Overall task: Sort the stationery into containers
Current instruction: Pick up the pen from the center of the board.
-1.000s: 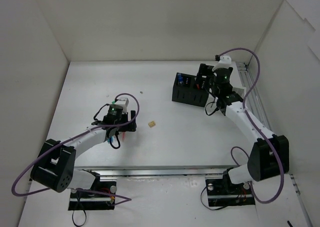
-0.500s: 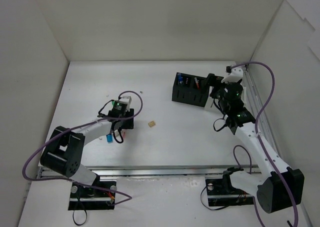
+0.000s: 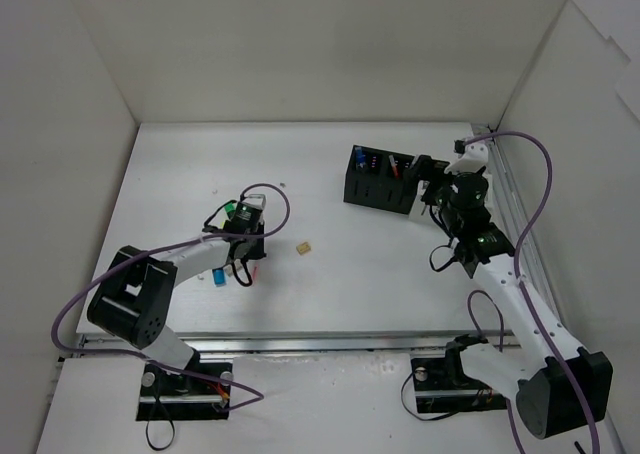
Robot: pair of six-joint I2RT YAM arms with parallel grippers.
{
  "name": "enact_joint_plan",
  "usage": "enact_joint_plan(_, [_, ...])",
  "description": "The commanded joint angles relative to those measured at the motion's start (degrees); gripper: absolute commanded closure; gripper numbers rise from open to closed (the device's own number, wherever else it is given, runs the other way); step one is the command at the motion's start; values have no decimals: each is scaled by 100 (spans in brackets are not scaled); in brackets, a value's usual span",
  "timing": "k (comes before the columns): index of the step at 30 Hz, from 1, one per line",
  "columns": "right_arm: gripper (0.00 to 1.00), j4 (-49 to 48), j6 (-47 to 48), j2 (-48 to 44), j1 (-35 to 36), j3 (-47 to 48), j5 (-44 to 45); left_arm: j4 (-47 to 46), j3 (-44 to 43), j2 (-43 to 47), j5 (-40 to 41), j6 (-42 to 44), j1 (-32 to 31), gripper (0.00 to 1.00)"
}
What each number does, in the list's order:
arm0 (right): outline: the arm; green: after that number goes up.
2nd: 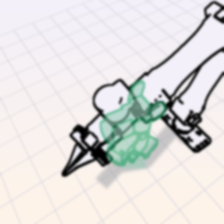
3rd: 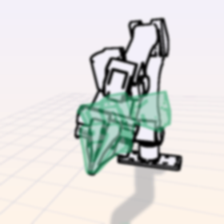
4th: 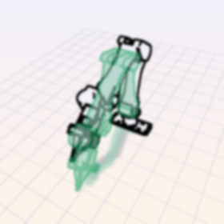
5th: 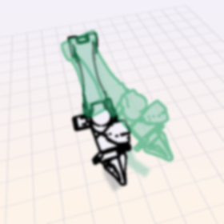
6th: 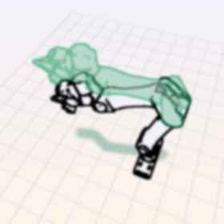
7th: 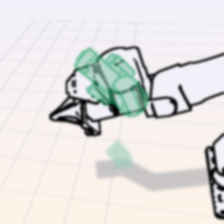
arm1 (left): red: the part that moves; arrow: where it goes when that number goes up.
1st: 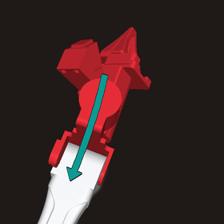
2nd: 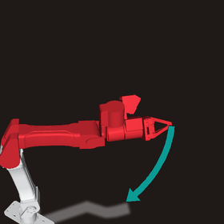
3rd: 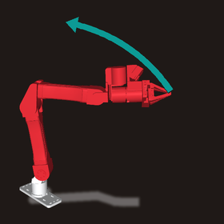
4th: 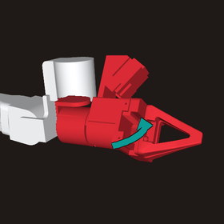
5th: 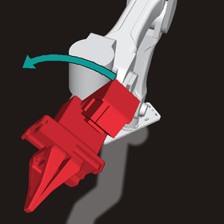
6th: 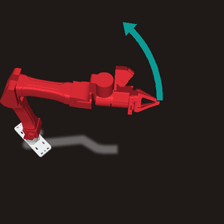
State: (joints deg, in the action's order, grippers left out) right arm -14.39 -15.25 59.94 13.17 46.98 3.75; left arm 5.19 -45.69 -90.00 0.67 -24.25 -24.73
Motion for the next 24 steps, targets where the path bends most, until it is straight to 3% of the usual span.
enact_joint_plan(1, [2,-266,-136,-237,19,-31,-119,140,16,43,4,-132,-233,99])
enact_joint_plan(9, [2,-160,-242,-220,379,4,-1630,-403,-36,1025,-391,376,-620,100])
enact_joint_plan(14, [2,-1195,-1067,393,922,-267,-2466,-975,-28,1862,-883,1027,-911,100])
enact_joint_plan(18, [2,-2574,-1787,992,1512,-400,-2371,-1081,-106,2267,-1130,1212,-1034,100])
enact_joint_plan(24, [2,-3095,-2174,1924,2514,-14,-1317,-1178,-159,2390,-1112,1186,-1148,100])
